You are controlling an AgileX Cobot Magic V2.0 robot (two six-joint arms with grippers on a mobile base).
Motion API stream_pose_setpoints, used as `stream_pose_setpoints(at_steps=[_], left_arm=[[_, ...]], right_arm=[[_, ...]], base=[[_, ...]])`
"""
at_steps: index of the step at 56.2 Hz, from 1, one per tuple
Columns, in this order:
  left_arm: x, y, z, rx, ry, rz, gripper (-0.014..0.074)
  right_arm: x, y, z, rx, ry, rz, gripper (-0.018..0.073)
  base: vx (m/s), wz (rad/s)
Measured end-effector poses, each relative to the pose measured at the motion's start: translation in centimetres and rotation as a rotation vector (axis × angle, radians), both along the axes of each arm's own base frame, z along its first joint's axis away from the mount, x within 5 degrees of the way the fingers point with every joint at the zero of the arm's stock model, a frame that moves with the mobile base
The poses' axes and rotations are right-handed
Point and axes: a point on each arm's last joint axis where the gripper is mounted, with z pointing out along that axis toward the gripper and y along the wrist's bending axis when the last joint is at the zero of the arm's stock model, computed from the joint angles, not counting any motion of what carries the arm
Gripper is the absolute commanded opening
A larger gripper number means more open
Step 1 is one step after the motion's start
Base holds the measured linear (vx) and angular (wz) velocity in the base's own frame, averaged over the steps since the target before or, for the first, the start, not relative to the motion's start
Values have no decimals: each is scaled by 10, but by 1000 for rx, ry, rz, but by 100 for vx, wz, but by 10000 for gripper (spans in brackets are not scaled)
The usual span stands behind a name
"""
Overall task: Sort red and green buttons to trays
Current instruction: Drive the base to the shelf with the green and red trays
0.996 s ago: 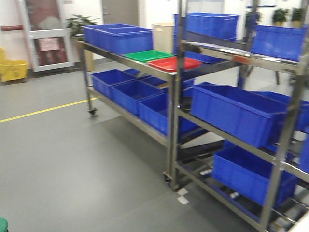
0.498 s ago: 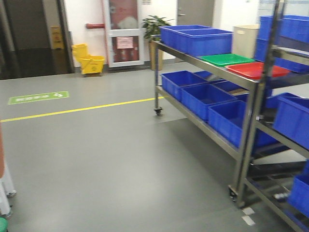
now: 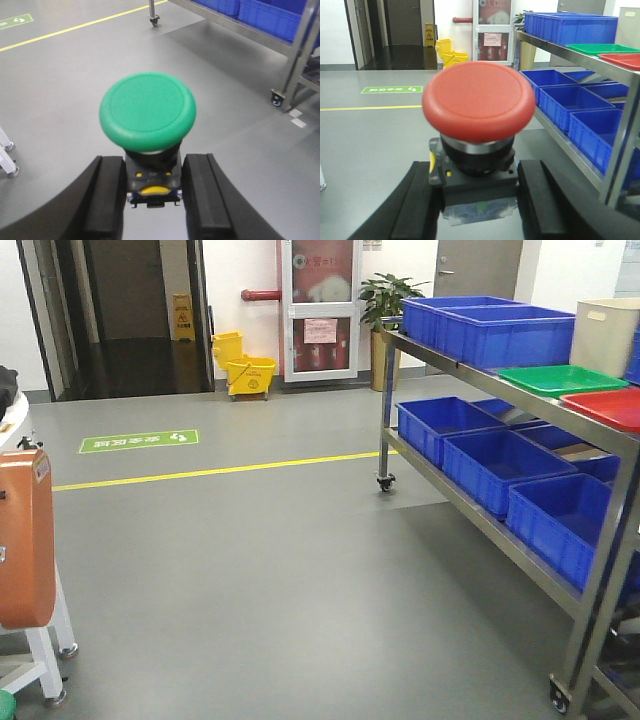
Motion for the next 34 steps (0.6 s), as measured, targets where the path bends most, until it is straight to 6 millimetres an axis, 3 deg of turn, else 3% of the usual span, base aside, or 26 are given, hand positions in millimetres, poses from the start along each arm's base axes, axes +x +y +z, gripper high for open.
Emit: stream_pose_setpoints(at_steps=[34], left_arm=[[0,0,0,0,-1,0,-4]], right_arm=[[0,0,0,0,3,-2,-9]], base=[[47,8]])
